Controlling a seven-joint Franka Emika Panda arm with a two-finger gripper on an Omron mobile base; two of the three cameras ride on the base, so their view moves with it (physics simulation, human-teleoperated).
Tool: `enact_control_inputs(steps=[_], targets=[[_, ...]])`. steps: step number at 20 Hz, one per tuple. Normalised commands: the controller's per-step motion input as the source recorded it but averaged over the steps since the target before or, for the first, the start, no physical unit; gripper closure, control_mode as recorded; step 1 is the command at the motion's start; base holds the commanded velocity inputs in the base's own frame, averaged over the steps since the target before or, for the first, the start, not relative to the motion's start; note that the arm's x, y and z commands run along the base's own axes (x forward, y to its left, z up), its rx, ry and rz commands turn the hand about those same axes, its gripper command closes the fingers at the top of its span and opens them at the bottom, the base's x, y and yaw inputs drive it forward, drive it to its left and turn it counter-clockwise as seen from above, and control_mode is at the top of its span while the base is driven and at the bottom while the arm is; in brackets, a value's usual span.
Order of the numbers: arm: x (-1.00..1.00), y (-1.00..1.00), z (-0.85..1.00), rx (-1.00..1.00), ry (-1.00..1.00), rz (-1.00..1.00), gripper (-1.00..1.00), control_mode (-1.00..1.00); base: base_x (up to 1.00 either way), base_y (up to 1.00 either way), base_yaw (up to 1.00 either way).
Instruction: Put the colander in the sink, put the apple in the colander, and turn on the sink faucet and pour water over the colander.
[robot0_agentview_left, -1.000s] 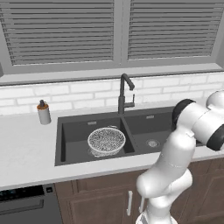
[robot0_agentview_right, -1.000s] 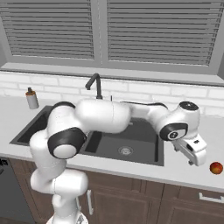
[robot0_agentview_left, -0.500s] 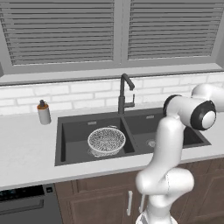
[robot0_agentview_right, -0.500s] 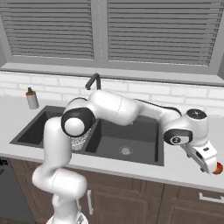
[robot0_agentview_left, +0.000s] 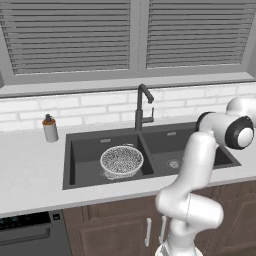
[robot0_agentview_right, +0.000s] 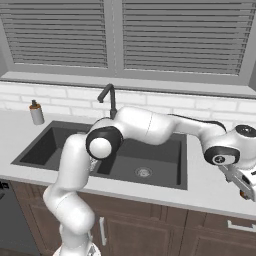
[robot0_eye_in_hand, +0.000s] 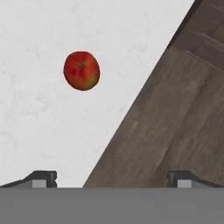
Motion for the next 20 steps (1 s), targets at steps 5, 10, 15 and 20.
enact_control_inputs(steps=[5, 10, 15, 20], targets=[[0.0, 0.14, -0.07, -0.01, 0.0, 0.0, -1.0, -1.0, 0.0, 0.0, 0.0], [0.0, 0.11, -0.11, -0.03, 0.0, 0.0, -1.0, -1.0, 0.0, 0.0, 0.0], [0.0, 0.04, -0.17, -0.01, 0.0, 0.0, -1.0, -1.0, 0.0, 0.0, 0.0], [0.1, 0.0, -0.16, 0.0, 0.0, 0.0, -1.0, -1.0, 0.0, 0.0, 0.0]])
